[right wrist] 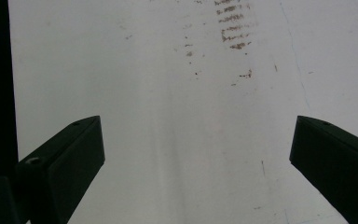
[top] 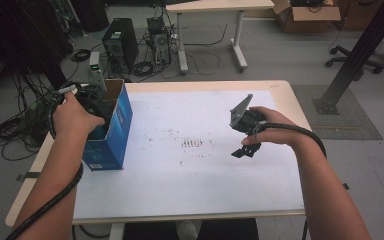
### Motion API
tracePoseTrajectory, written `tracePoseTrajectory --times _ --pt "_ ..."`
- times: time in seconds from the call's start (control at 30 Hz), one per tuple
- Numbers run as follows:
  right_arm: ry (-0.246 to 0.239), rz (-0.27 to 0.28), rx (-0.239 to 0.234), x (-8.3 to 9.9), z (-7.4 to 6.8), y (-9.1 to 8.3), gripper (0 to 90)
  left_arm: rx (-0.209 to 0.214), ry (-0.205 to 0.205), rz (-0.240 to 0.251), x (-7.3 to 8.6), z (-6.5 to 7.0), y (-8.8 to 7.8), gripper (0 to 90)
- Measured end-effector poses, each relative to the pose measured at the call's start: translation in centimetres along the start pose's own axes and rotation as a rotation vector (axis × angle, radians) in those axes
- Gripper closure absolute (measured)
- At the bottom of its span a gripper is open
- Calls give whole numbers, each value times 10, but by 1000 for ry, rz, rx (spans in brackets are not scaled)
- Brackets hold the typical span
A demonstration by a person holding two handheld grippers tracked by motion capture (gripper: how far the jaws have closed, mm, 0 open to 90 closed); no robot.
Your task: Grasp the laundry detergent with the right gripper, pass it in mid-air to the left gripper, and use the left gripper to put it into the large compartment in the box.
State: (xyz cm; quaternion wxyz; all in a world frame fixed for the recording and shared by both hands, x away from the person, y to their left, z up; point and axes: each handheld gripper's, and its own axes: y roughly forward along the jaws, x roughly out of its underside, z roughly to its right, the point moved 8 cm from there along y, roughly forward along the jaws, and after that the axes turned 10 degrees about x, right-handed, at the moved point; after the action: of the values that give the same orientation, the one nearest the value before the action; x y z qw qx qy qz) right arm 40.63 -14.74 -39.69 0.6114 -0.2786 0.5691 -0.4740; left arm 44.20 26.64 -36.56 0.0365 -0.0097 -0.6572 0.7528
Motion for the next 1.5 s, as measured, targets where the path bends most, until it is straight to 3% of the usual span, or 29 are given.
tracePoseTrajectory --times 0.43,0.83,1.27,1.5 --pt "1 4 -2 -1 -1 2 31 13 8 8 1 -4 2 373" --pt "7 5 8 1 -1 -1 31 -5 39 26 -2 -4 2 330" --pt "10 3 11 4 -1 1 31 35 19 34 -3 -3 -5 301" --pt "14 3 23 4 0 1 32 29 17 30 -2 -1 -8 287"
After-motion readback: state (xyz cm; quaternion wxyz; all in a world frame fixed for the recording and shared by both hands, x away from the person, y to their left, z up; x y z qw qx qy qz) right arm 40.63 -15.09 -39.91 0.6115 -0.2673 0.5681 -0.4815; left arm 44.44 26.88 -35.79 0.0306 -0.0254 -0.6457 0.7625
